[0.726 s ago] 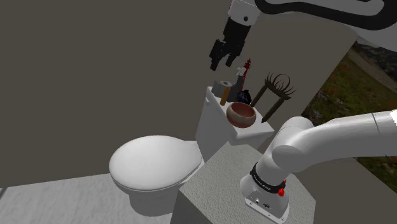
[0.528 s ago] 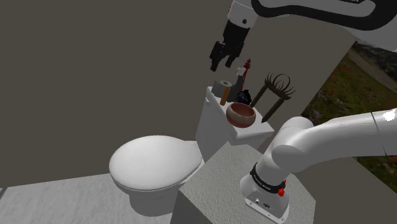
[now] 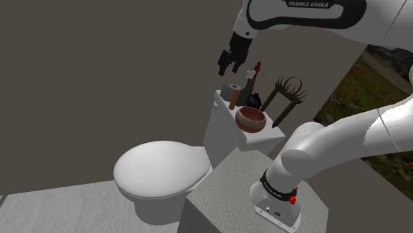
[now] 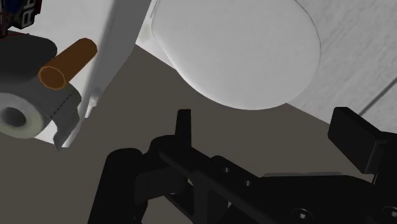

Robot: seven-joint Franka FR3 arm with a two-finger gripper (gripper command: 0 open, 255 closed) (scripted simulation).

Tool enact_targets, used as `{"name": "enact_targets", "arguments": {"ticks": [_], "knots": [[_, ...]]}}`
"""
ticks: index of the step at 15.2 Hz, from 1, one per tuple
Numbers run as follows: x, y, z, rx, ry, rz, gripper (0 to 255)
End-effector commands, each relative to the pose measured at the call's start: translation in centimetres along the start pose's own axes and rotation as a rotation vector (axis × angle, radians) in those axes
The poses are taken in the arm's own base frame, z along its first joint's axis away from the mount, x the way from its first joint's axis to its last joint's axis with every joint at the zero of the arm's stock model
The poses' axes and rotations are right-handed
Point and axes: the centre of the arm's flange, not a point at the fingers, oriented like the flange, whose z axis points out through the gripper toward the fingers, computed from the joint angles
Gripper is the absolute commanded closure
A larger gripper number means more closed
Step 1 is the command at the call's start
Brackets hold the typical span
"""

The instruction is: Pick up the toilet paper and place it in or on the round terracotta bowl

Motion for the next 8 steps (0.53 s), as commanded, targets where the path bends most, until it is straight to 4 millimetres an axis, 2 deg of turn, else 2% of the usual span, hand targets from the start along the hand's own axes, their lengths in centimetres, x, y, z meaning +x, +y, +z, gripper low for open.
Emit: {"name": "enact_targets", "arguments": {"ticks": [1, 8], "knots": [[1.2, 2.0, 1.7, 0.001, -0.003, 0.003, 0], [5.4, 8.8, 6.6, 0.006, -0.016, 0.015, 0]]}}
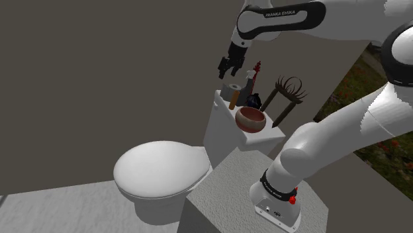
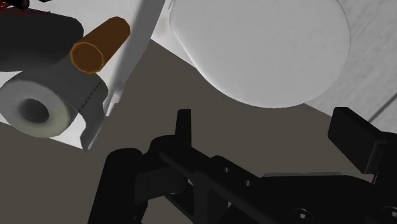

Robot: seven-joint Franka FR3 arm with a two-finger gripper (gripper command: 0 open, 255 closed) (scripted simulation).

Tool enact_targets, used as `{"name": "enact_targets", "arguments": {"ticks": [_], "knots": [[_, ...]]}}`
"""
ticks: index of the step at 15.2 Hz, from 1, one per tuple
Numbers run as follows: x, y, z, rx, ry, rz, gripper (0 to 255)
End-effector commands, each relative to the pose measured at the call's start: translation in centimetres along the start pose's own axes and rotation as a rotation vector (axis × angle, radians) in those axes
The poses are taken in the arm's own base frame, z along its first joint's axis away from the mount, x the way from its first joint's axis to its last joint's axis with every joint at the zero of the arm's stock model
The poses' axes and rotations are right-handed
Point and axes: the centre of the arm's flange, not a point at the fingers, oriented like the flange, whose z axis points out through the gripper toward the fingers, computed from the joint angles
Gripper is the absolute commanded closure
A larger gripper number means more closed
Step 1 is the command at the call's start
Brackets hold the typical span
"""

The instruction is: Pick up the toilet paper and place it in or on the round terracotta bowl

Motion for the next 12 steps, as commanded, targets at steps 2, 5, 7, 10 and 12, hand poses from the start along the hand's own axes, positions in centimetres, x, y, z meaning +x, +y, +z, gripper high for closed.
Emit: {"name": "enact_targets", "arguments": {"ticks": [2, 5, 7, 10, 12], "knots": [[2.1, 3.0, 2.3, 0.001, -0.004, 0.004, 0], [3.9, 5.9, 4.4, 0.003, -0.009, 0.01, 0], [5.1, 7.9, 5.8, 0.005, -0.013, 0.013, 0], [6.8, 10.8, 8.0, 0.007, -0.018, 0.018, 0], [8.0, 12.7, 9.4, 0.009, -0.021, 0.022, 0]]}}
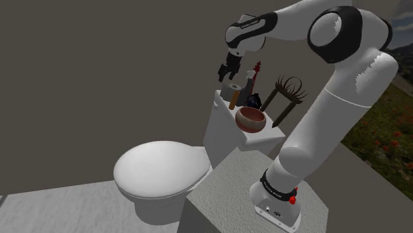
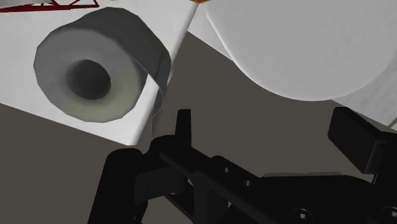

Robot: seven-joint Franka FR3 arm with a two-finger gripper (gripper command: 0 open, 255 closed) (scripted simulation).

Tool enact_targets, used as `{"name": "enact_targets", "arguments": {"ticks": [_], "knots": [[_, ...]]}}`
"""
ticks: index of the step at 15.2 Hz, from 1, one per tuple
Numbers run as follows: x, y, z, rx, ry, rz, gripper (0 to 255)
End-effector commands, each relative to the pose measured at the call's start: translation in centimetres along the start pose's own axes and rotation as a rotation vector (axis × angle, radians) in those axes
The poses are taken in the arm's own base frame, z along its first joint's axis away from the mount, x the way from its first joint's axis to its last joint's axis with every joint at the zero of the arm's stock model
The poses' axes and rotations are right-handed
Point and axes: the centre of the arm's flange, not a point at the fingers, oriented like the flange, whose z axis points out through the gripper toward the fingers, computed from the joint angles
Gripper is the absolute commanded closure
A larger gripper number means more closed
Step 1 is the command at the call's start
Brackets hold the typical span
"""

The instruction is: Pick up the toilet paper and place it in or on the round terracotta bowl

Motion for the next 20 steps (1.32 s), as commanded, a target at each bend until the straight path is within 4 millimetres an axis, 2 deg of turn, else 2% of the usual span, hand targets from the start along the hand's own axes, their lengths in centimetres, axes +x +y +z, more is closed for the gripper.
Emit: {"name": "enact_targets", "arguments": {"ticks": [1, 7, 8, 15, 20], "knots": [[1.2, 2.0, 1.5, 0.001, -0.004, 0.002, 0], [4.8, 7.9, 5.8, 0.006, -0.014, 0.012, 0], [5.1, 8.4, 6.1, 0.006, -0.015, 0.013, 0], [5.0, 8.3, 9.8, 0.006, -0.015, 0.013, 0], [5.0, 8.3, 10.1, 0.006, -0.015, 0.013, 0]]}}
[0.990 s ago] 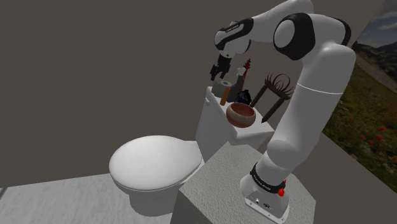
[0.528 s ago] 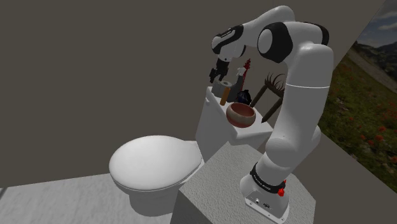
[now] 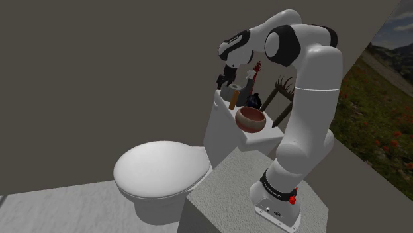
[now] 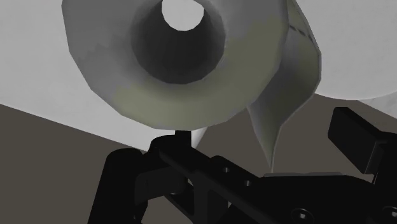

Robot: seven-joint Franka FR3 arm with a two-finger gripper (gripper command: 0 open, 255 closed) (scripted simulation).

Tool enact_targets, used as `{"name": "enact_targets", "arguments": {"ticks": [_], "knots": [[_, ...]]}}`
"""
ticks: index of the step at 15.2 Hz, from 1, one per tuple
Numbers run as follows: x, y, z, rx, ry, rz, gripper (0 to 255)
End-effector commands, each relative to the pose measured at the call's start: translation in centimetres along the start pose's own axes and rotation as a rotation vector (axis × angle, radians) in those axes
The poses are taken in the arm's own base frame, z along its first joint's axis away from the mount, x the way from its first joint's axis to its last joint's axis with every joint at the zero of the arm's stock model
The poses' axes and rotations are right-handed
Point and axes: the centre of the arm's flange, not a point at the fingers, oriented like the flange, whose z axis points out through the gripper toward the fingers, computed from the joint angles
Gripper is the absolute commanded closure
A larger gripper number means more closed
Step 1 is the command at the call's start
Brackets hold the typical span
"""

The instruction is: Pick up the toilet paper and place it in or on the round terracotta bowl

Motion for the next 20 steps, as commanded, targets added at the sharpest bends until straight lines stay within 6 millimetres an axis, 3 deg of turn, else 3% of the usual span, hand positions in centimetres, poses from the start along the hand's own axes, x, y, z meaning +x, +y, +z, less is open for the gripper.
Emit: {"name": "enact_targets", "arguments": {"ticks": [1, 3, 4, 13, 20], "knots": [[0.0, 0.0, 0.0, 0.0, 0.0, 0.0, 0], [0.0, 0.0, 0.0, 0.0, 0.0, 0.0, 0], [0.0, 0.0, 0.0, 0.0, 0.0, 0.0, 255], [0.0, 0.0, 0.0, 0.0, 0.0, 0.0, 255], [0.3, 0.0, -3.7, 0.0, 0.0, 0.0, 255]]}}
